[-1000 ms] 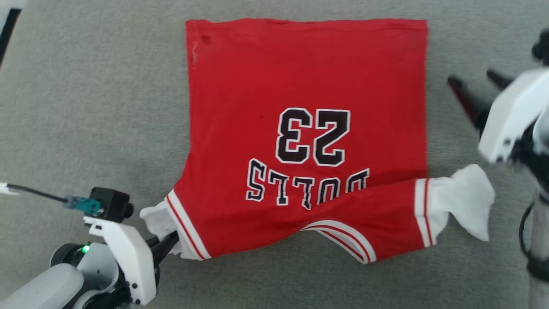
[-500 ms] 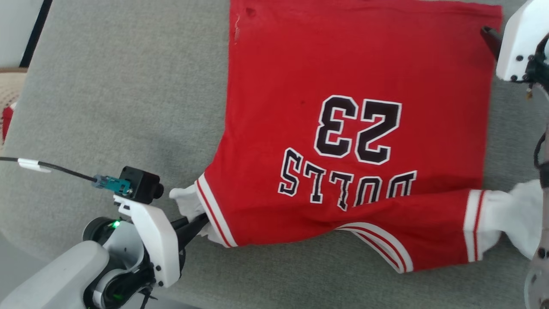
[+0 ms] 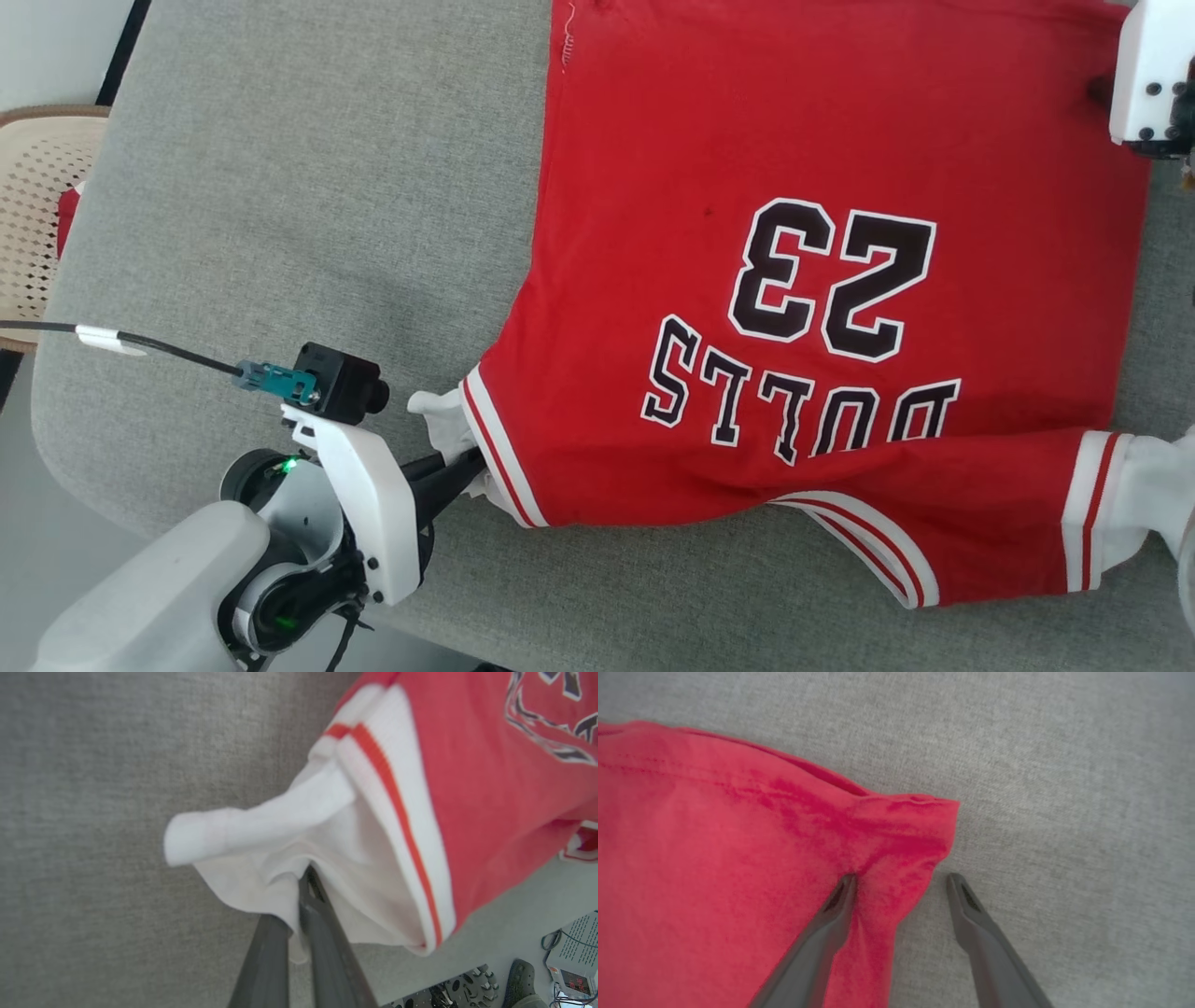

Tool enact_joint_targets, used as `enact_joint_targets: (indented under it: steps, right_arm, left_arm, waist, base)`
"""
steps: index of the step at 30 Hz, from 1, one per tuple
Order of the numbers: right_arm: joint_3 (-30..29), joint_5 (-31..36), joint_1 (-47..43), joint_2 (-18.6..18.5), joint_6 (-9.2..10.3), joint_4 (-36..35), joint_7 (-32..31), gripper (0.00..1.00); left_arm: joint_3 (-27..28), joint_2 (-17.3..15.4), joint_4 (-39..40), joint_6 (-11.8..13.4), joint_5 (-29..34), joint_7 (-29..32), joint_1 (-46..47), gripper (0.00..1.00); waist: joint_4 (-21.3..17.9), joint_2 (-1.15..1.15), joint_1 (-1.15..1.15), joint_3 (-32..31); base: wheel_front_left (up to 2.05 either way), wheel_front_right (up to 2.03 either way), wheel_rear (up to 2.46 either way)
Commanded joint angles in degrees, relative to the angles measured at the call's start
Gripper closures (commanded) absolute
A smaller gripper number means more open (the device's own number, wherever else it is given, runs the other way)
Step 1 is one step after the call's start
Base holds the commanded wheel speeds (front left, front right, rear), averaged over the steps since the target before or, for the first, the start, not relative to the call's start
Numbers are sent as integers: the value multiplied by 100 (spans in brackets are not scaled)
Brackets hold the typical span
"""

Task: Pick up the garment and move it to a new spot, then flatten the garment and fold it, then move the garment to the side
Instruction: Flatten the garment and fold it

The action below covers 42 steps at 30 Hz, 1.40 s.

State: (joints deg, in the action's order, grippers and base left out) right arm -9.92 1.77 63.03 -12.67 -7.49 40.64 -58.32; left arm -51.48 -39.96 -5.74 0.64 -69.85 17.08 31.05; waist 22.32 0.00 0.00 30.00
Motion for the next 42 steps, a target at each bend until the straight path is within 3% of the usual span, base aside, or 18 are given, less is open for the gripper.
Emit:
enact_joint_targets:
  steps: [1,12,19,25,29,34,38,42]
  right_arm:
    - [68,-94,-538,10,0,517,-152,100]
    - [931,-1099,-540,-301,0,-2,210,100]
    - [1692,-1957,-1038,-484,0,-1000,-11,100]
    - [2134,-2741,-1884,-806,0,-2333,-465,100]
    - [2073,-3103,-2804,-1035,0,-3567,-870,100]
    - [1659,-3206,-3841,-915,0,-4666,-1234,100]
    - [1293,-3125,-4604,-651,0,-5229,-1341,100]
    - [979,-2966,-5166,-288,0,-5281,-1111,100]
  left_arm:
    - [-60,47,-168,28,62,17,-6,100]
    - [99,-293,-130,80,-77,-126,-274,100]
    - [214,-611,50,262,-199,-169,-510,100]
    - [321,-929,321,472,-324,-200,-764,100]
    - [352,-1078,538,611,-380,-177,-873,100]
    - [377,-1159,692,695,-380,-166,-927,100]
    - [380,-1162,769,737,-395,-158,-943,100]
    - [383,-1149,791,732,-388,-168,-916,100]
  waist:
    - [-17,0,0,-40]
    - [-555,0,0,-545]
    - [-1015,0,0,-841]
    - [-1395,0,0,-1077]
    - [-1564,0,0,-1191]
    - [-1654,0,0,-1245]
    - [-1668,0,0,-1244]
    - [-1645,0,0,-1211]
  base:
    - [0,0,0]
    - [0,0,0]
    - [0,0,0]
    - [0,0,0]
    - [0,0,0]
    - [0,0,0]
    - [0,0,0]
    - [0,0,0]
